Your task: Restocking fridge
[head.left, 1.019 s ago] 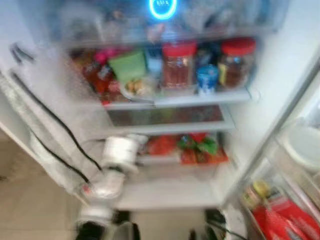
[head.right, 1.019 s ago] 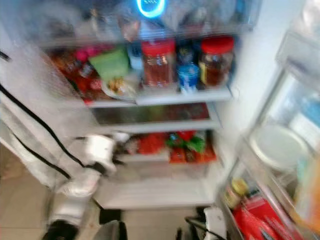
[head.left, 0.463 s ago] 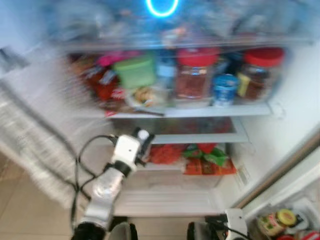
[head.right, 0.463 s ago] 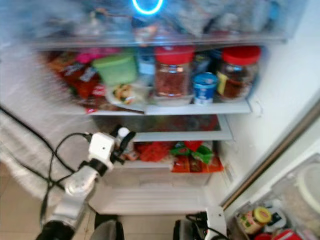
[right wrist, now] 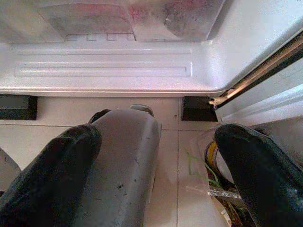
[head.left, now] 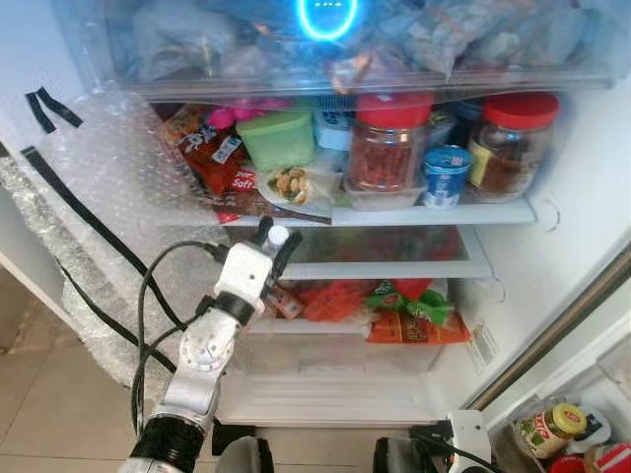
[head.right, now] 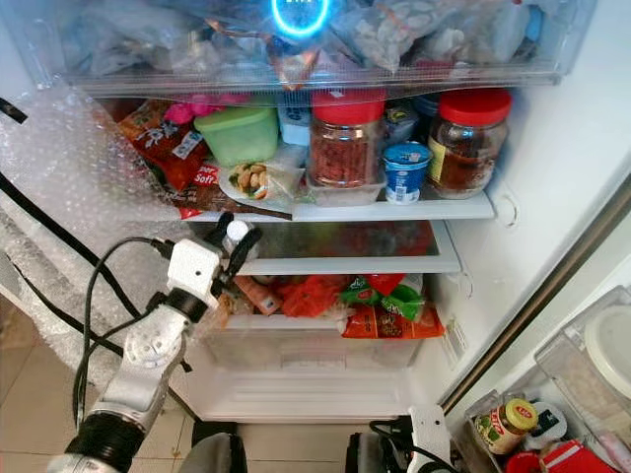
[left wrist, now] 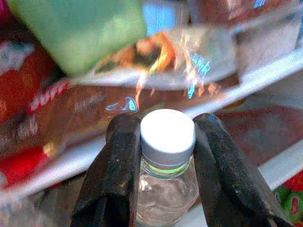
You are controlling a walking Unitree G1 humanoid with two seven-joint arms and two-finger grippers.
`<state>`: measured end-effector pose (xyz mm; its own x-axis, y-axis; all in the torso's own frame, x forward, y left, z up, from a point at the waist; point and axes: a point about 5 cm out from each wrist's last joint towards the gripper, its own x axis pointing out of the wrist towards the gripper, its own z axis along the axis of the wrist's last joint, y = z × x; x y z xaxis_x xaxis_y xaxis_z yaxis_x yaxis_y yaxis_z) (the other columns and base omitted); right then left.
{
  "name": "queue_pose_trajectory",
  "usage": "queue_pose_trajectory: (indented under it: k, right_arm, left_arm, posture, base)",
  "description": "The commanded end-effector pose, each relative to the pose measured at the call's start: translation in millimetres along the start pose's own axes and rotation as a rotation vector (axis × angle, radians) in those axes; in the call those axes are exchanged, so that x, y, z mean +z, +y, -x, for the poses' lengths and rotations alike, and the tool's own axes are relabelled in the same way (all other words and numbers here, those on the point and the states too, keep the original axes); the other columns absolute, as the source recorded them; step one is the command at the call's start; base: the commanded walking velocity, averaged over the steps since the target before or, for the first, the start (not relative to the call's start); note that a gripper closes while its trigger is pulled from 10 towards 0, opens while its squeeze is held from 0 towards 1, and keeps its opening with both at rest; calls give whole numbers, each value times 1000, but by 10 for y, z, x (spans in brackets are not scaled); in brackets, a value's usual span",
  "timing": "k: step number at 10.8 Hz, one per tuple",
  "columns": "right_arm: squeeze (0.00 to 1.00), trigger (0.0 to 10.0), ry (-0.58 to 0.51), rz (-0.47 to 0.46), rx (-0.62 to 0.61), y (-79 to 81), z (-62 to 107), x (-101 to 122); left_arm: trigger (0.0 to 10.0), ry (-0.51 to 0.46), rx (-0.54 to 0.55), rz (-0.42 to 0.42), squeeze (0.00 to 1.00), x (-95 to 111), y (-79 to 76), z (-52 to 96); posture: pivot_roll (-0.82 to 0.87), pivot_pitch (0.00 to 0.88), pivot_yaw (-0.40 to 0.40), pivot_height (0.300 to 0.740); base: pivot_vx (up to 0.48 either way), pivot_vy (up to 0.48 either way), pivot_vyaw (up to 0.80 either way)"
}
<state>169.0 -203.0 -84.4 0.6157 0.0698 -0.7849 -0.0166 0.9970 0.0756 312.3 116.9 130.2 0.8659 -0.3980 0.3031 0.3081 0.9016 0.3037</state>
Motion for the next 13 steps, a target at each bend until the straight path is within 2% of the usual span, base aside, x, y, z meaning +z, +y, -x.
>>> queue_pose_trajectory:
  k: [1, 3, 5, 6, 7, 8, 9, 12, 13]
  right_arm:
    - [0, 10000, 99, -16, 18, 65, 52, -272]
    - [0, 10000, 95, -17, 18, 62, 53, -271]
    - [0, 10000, 90, -18, 17, 53, 56, -269]
    - [0, 10000, 88, -18, 18, 52, 57, -269]
    - [0, 10000, 83, -21, 18, 49, 58, -267]
    - [0, 10000, 81, -23, 19, 52, 58, -266]
    - [0, 10000, 78, -27, 20, 54, 59, -267]
    - [0, 10000, 76, -30, 23, 62, 58, -269]
    - [0, 10000, 75, -28, 23, 62, 57, -267]
  left_arm:
    - [10000, -13, 37, -18, 0, -6, 91, -22]
    - [10000, 48, 112, -7, 0, -154, 215, -10]
    - [10000, 41, 168, 14, 0, -171, 285, -67]
    - [10000, 54, 214, 66, 0, -211, 314, -71]
    - [10000, 111, 252, 154, 0, -329, 316, -43]
    - [10000, 169, 310, 291, 0, -437, 338, -4]
    - [10000, 202, 328, 353, 0, -509, 333, 41]
    - [10000, 206, 311, 390, 0, -567, 323, 123]
    - [10000, 191, 278, 343, 0, -537, 319, 102]
  posture:
    - [-45, 62, 48, 626]
    - [-52, 64, 46, 626]
    - [-53, 69, 44, 626]
    - [-60, 70, 43, 626]
    - [-58, 71, 43, 626]
    - [-61, 74, 43, 626]
    - [-59, 74, 45, 626]
    - [-54, 75, 46, 626]
    - [-51, 77, 46, 626]
  base:
    - [0, 0, 0]
    - [0, 0, 0]
    - [0, 0, 0]
    - [0, 0, 0]
    - [0, 0, 0]
    - [0, 0, 0]
    - [0, 0, 0]
    - [0, 0, 0]
    - [0, 0, 0]
